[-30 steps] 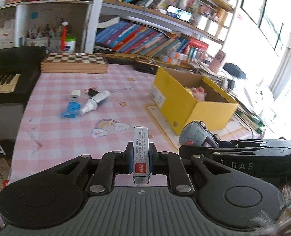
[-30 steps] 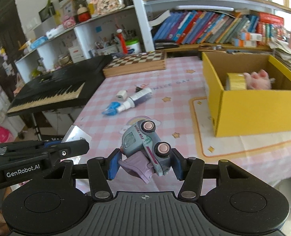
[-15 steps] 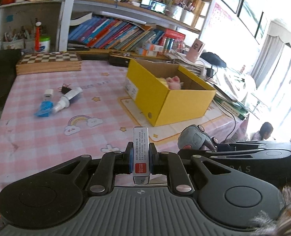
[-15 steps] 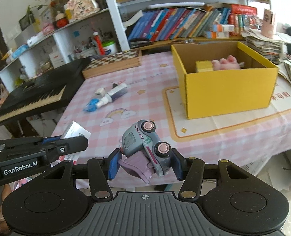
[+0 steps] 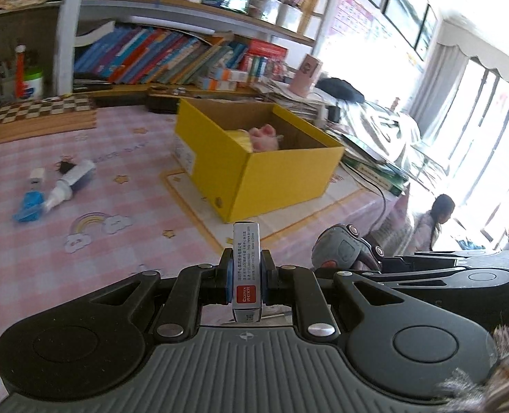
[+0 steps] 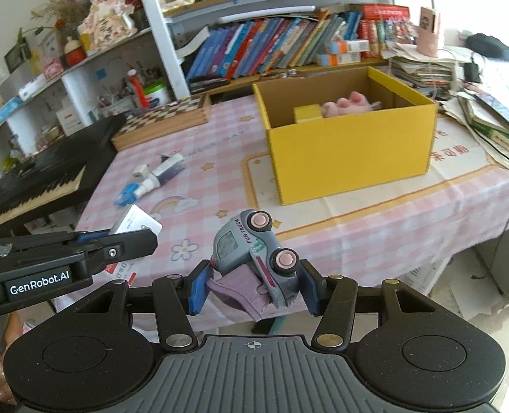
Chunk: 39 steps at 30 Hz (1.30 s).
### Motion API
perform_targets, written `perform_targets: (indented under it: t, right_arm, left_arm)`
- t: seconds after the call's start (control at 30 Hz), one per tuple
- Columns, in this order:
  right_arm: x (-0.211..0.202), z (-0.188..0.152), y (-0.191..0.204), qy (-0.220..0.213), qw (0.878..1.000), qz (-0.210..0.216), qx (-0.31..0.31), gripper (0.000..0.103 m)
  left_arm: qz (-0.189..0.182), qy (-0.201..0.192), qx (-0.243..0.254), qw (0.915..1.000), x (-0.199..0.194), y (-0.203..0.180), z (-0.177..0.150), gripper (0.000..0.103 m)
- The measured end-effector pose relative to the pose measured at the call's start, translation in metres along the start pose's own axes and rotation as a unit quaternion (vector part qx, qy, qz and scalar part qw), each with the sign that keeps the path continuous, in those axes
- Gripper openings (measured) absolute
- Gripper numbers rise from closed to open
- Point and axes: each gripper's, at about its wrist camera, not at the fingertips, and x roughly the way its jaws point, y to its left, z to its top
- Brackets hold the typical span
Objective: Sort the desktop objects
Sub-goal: 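Carry the medicine box with the left gripper while the right carries the toy car to the yellow box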
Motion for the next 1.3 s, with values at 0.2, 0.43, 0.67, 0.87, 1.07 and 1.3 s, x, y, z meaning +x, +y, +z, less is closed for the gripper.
perform_targets:
  t: [0.2,0.43,0.67,0.87,1.07,1.3]
  right_arm:
    - [-0.003,-0.001,-0.021,-0.002,0.999,-0.023,0.028,0.053]
    - [0.001,0.006,-0.040,0.005,0.999,-0.033,0.039,0.053]
    - [0.010,0.020,-0.056,0.008,0.999,-0.031,0.038,0.053]
    - [0.023,0.035,-0.070,0.016,0.999,-0.025,0.034,0.053]
    - [0.034,0.048,-0.087,0.023,0.999,-0.022,0.027,0.053]
    - [0.044,0.065,-0.108,0.031,0.999,-0.018,0.015,0.053]
  left_arm:
    - [-0.025,0.014,0.020,0.9994,0.018,-0.016,0.005,0.013]
    - [-0.037,0.023,0.027,0.9987,0.038,-0.026,0.014,0.013]
    - [-0.041,0.031,0.030,0.9982,0.060,-0.034,0.025,0.013]
    - [-0.036,0.035,0.025,0.9984,0.079,-0.038,0.035,0.013]
    - [-0.032,0.036,0.019,0.9987,0.099,-0.045,0.045,0.013]
    - [-0.033,0.036,0.018,0.9987,0.121,-0.059,0.056,0.013]
